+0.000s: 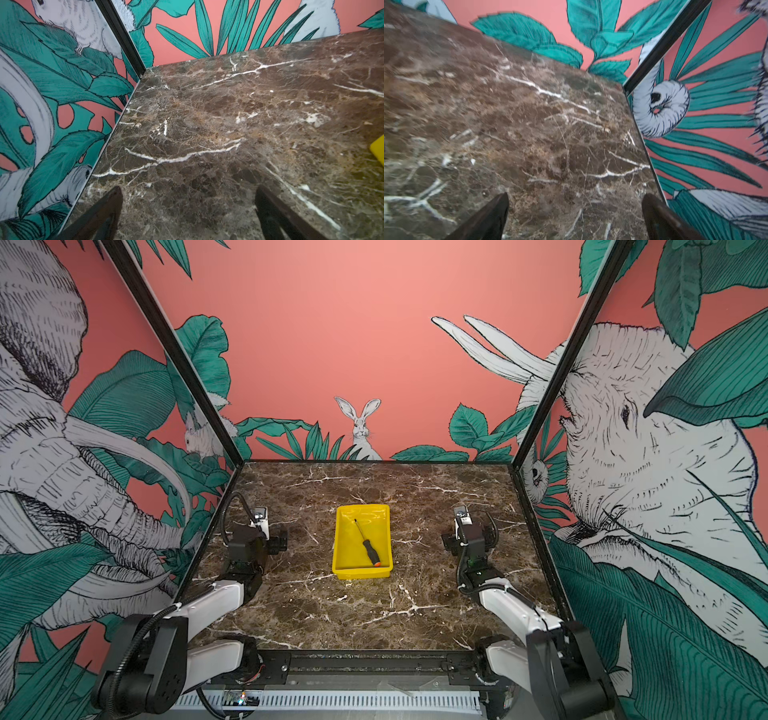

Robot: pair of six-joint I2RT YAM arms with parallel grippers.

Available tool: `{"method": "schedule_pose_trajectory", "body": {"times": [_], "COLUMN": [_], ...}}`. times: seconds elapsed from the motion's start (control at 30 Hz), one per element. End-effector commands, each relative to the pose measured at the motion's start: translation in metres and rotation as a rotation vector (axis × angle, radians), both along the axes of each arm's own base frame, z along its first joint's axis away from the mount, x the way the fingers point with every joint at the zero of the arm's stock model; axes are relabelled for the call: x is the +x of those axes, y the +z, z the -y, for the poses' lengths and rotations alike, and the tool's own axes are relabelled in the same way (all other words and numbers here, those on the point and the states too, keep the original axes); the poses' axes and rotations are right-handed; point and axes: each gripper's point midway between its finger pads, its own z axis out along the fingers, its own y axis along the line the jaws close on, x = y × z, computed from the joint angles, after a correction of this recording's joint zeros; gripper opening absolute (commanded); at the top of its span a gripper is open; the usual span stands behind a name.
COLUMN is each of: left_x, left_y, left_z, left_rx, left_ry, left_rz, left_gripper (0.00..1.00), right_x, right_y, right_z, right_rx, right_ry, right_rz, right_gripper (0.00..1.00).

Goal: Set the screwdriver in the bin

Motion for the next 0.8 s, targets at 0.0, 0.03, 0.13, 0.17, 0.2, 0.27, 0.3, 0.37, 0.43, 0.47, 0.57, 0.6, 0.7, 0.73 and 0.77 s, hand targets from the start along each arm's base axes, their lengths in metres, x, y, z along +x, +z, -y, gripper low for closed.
{"method": "schedule_pose_trajectory", "body": {"times": [0.0, 0.03, 0.13, 0.17, 0.2, 0.27, 0.3, 0.37, 0.43, 0.47, 0.57, 0.6, 0.7, 0.73, 0.77], "left_x": [0.004, 0.005, 0.009, 0.012, 0.014, 0.018, 0.02, 0.023, 0.027, 0.029, 0.034, 0.035, 0.041, 0.039, 0.039], "left_y": [0.013, 0.012, 0.007, 0.005, 0.003, 0.002, 0.001, 0.0, -0.005, -0.008, -0.018, -0.023, -0.026, -0.028, -0.028], "left_z": [-0.001, 0.001, 0.004, 0.006, 0.008, 0.015, 0.021, 0.027, 0.024, 0.022, 0.02, 0.019, 0.014, 0.012, 0.009], "left_rx": [0.01, 0.016, 0.026, 0.013, -0.006, -0.032, -0.045, -0.052, -0.057, -0.057, -0.06, -0.06, -0.053, -0.058, -0.058], "left_ry": [-0.011, -0.024, -0.063, -0.084, -0.098, -0.143, -0.174, -0.203, -0.182, -0.169, -0.156, -0.151, -0.122, -0.106, -0.088], "left_rz": [0.085, 0.084, 0.076, 0.077, 0.08, 0.096, 0.095, 0.096, 0.098, 0.098, 0.081, 0.074, 0.076, 0.053, 0.05], "left_gripper": [1.0, 1.0, 1.0, 1.0, 1.0, 1.0, 1.0, 1.0, 1.0, 1.0, 1.0, 1.0, 1.0, 1.0, 1.0], "right_x": [0.02, 0.023, 0.028, 0.031, 0.031, 0.033, 0.036, 0.036, 0.035, 0.033, 0.036, 0.036, 0.04, 0.039, 0.04], "right_y": [0.014, 0.007, -0.02, -0.018, -0.017, -0.024, -0.024, -0.027, -0.03, -0.035, -0.038, -0.042, -0.041, -0.042, -0.041], "right_z": [0.001, 0.003, 0.005, 0.008, 0.012, 0.015, 0.016, 0.02, 0.022, 0.024, 0.019, 0.019, 0.021, 0.021, 0.021], "right_rx": [-0.009, 0.006, 0.024, 0.018, 0.035, 0.078, 0.092, 0.117, 0.157, 0.185, 0.208, 0.217, 0.239, 0.239, 0.243], "right_ry": [0.0, -0.017, -0.018, -0.03, -0.057, -0.035, -0.031, -0.037, -0.018, -0.006, 0.049, 0.047, 0.05, 0.049, 0.053], "right_rz": [0.149, 0.145, 0.121, 0.155, 0.144, 0.097, 0.102, 0.095, 0.104, 0.109, 0.102, 0.075, 0.083, 0.075, 0.088], "right_gripper": [0.99, 0.99, 0.99, 0.99, 0.99, 0.99, 0.99, 0.99, 0.99, 0.99, 0.99, 0.99, 0.99, 0.99, 0.99]}}
